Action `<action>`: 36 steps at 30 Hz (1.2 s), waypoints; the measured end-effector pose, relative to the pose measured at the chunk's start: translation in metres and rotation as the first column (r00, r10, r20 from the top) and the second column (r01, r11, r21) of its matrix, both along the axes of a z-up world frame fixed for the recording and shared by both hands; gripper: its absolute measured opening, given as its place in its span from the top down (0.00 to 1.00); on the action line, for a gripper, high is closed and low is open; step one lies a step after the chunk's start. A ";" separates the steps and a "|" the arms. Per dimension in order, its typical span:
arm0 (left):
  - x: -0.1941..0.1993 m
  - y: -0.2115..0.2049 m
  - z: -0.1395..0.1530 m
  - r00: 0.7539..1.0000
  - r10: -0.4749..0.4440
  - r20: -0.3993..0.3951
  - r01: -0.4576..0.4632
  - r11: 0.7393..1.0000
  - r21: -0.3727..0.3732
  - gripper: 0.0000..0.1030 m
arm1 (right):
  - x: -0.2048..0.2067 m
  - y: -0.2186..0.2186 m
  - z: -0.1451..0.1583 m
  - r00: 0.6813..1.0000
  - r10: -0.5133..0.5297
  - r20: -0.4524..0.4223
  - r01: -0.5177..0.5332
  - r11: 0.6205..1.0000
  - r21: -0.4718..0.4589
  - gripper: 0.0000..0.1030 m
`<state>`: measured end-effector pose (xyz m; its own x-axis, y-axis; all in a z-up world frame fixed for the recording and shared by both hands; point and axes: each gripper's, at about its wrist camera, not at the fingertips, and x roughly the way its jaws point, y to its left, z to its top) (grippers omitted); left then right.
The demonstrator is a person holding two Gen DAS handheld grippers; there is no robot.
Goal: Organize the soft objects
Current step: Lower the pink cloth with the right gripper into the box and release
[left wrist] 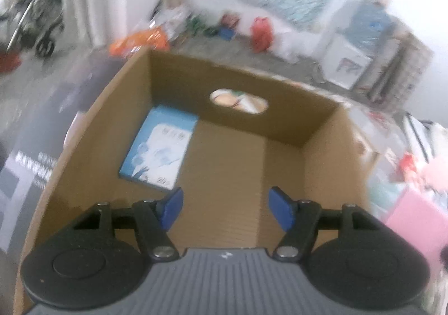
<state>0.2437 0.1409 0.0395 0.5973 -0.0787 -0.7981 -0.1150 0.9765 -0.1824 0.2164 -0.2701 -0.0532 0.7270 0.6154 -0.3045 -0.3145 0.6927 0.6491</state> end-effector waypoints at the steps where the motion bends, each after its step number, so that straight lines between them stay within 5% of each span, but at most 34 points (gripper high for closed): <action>1: -0.006 -0.004 0.006 0.999 -0.018 0.027 0.018 1.000 0.010 0.33 | -0.003 -0.002 0.006 1.000 -0.001 0.014 0.001 1.000 -0.001 0.74; 7: -0.037 -0.001 0.031 0.986 -0.023 0.168 0.018 0.999 0.032 0.30 | 0.001 0.009 0.059 0.988 0.131 0.085 -0.131 0.991 -0.010 0.74; 12: -0.066 0.028 0.043 0.968 0.057 0.243 -0.062 0.998 0.010 0.28 | 0.055 0.075 0.096 0.929 0.370 0.019 -0.365 0.923 -0.123 0.74; 18: -0.094 0.060 0.044 0.946 0.142 0.290 -0.153 0.988 0.014 0.26 | 0.114 0.193 0.100 0.809 0.562 -0.173 -0.583 0.729 -0.359 0.74; 21: -0.098 0.071 0.042 0.945 0.169 0.279 -0.178 0.984 0.010 0.26 | 0.135 0.242 0.078 0.718 0.621 -0.314 -0.694 0.607 -0.388 0.74; 25: -0.102 0.081 0.039 0.947 0.173 0.270 -0.180 0.984 0.001 0.26 | 0.145 0.273 0.049 0.649 0.625 -0.434 -0.760 0.500 -0.415 0.74; 30: -0.108 0.085 0.035 0.945 0.176 0.278 -0.179 0.984 -0.013 0.26 | 0.162 0.288 0.028 0.601 0.620 -0.504 -0.795 0.398 -0.458 0.74; 36: -0.114 0.088 0.028 0.942 0.197 0.271 -0.196 0.980 -0.030 0.26 | 0.201 0.310 0.029 0.637 0.622 -0.456 -0.741 0.331 -0.584 0.74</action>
